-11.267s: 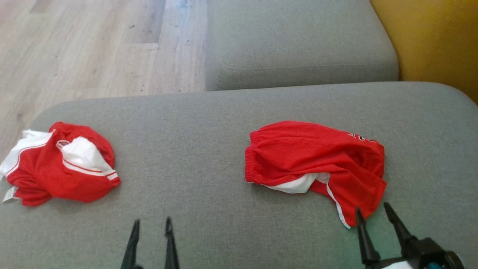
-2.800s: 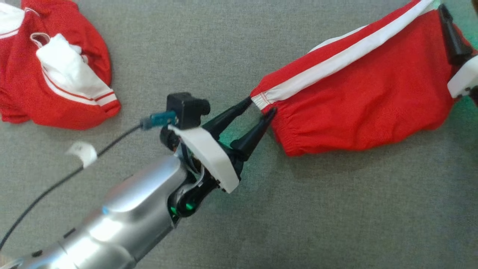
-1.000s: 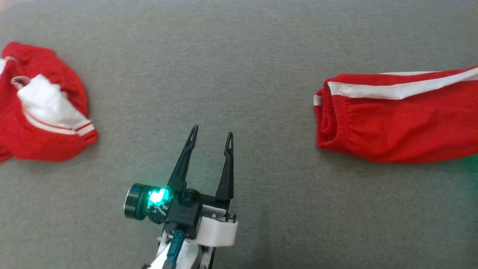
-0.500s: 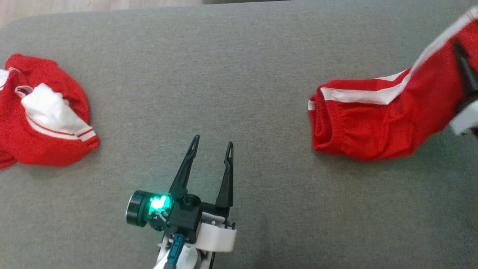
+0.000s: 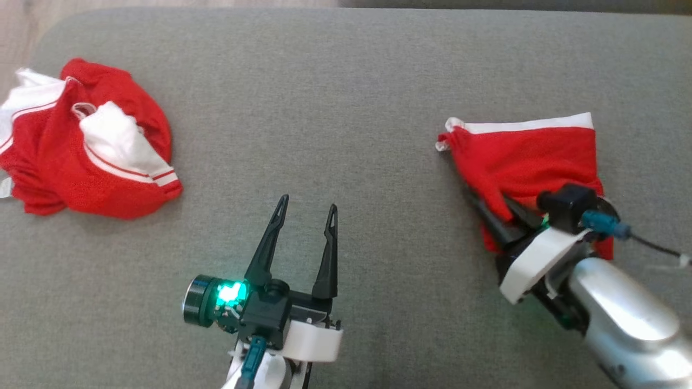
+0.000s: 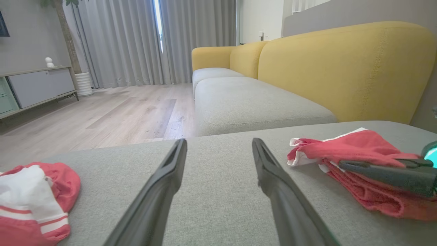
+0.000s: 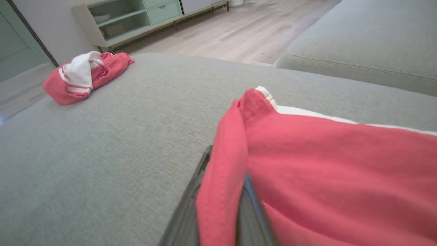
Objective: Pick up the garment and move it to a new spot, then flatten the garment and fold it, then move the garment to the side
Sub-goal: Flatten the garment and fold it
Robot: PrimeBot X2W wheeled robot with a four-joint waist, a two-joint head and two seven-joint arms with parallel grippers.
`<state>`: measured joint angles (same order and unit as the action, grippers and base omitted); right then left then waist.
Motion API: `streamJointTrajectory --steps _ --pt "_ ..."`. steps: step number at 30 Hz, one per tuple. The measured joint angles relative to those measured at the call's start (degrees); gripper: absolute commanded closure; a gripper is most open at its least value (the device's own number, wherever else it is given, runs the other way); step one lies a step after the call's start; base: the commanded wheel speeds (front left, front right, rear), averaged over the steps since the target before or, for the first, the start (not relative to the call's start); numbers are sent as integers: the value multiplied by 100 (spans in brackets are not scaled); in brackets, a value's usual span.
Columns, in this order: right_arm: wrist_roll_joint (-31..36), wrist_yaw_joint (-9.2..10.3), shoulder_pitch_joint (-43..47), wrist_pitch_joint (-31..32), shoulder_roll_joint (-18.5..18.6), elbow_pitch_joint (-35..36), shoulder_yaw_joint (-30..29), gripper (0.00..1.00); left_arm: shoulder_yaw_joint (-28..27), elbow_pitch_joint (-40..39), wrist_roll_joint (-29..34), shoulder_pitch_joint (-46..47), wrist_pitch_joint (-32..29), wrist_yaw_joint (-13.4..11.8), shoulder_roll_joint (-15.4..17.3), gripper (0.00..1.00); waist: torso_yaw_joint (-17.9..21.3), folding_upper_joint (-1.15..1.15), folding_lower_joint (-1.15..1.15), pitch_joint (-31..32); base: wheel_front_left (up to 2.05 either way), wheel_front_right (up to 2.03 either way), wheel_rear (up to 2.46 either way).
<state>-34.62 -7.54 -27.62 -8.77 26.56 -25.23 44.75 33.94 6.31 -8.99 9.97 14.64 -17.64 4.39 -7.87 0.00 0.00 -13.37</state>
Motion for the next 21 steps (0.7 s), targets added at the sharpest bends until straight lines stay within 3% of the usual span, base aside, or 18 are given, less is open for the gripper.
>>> streamJointTrajectory --steps 8,16,21 --pt "388 0 506 -497 -469 223 -697 0 -135 -40 1 -328 -1 -2 -45 0 -24 0 0 291 0 0 0" --pt "1089 0 2030 -545 -838 910 -2117 0 -584 -292 -2 -1094 -1 -5 -22 0 209 0 -1 871 0 0 0" --pt "1361 0 3043 -545 -917 1083 -2629 0 -775 -327 0 -1671 -1 7 52 0 350 0 -2 1267 0 0 0"
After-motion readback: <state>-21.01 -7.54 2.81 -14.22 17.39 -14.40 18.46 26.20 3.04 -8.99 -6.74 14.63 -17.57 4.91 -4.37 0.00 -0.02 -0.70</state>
